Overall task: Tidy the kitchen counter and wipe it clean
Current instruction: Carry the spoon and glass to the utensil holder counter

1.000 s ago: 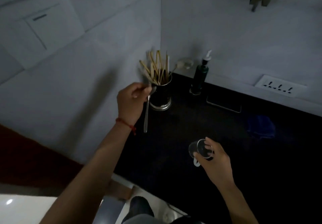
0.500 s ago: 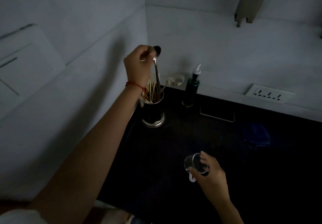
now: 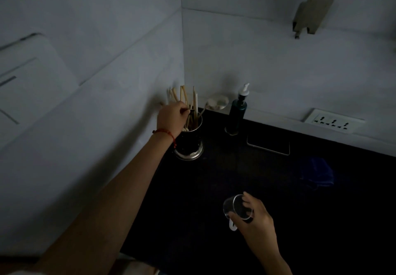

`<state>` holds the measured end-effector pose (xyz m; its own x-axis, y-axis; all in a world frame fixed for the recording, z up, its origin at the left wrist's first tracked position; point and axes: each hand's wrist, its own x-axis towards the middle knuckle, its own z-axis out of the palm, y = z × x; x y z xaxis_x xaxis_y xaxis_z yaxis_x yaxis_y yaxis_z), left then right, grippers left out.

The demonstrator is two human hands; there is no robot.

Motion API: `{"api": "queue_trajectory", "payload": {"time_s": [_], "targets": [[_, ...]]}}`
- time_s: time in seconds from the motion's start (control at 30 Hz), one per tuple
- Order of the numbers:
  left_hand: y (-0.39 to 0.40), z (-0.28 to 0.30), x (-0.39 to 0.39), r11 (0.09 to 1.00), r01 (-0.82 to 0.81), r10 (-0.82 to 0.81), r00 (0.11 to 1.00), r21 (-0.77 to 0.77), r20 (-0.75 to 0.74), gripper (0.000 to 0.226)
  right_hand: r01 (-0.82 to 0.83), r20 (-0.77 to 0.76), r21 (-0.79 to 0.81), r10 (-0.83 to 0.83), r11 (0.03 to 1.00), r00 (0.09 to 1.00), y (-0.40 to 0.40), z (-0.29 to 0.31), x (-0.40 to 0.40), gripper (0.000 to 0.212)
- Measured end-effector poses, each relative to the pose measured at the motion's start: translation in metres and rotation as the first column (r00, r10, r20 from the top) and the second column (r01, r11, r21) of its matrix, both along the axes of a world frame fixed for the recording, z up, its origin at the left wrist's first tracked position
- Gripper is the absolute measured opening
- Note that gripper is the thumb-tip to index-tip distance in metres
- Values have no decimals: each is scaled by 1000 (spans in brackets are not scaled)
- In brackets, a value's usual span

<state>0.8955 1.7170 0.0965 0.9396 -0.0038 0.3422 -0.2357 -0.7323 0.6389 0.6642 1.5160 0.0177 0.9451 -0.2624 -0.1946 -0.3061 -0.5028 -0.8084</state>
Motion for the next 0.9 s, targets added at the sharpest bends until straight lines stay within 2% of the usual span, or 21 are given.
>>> {"api": "queue_trajectory", "payload": {"time_s": [0.1,0.23,0.3,0.37,0.43,0.53,0.6,0.67,0.73,0.8,0.9], "targets": [[4,-1,-12,998,18,-19,1000,57,16,16,-31,9,-14,31,999,999,3,-3,4,65],[14,-14,-56,997,-26,8,974,78,227,17,-72,-8,3,72,997,997,11,-5,14,65],[22,-37,-89,998,-30,16,970,56,243,21,-99,-16,11,100,995,995,15,-6,21,64],[31,-73,-125,997,-17,7,991,73,134,27,-127,-19,14,127,992,992,20,-8,30,64],[39,-109,-160,996,-8,14,998,89,-62,40,-164,-24,12,164,986,986,27,-9,42,63],[46,-144,-195,999,-6,25,928,52,-372,71,-235,-34,7,235,972,971,41,-11,63,64],[53,-159,-206,993,19,39,875,114,-483,83,-269,-55,2,269,963,962,53,-13,79,64],[59,-170,-211,956,78,75,867,284,-492,73,-294,-66,-4,293,956,954,68,-14,95,63],[62,-175,-213,924,125,94,841,362,-532,55,-307,-47,-25,305,951,951,85,-17,110,59],[61,-176,-214,915,153,67,854,372,-516,48,-329,-46,-70,326,942,944,103,-20,125,57],[61,-172,-218,905,212,46,814,370,-579,46,-388,-73,-136,382,911,921,127,-26,144,67]]}}
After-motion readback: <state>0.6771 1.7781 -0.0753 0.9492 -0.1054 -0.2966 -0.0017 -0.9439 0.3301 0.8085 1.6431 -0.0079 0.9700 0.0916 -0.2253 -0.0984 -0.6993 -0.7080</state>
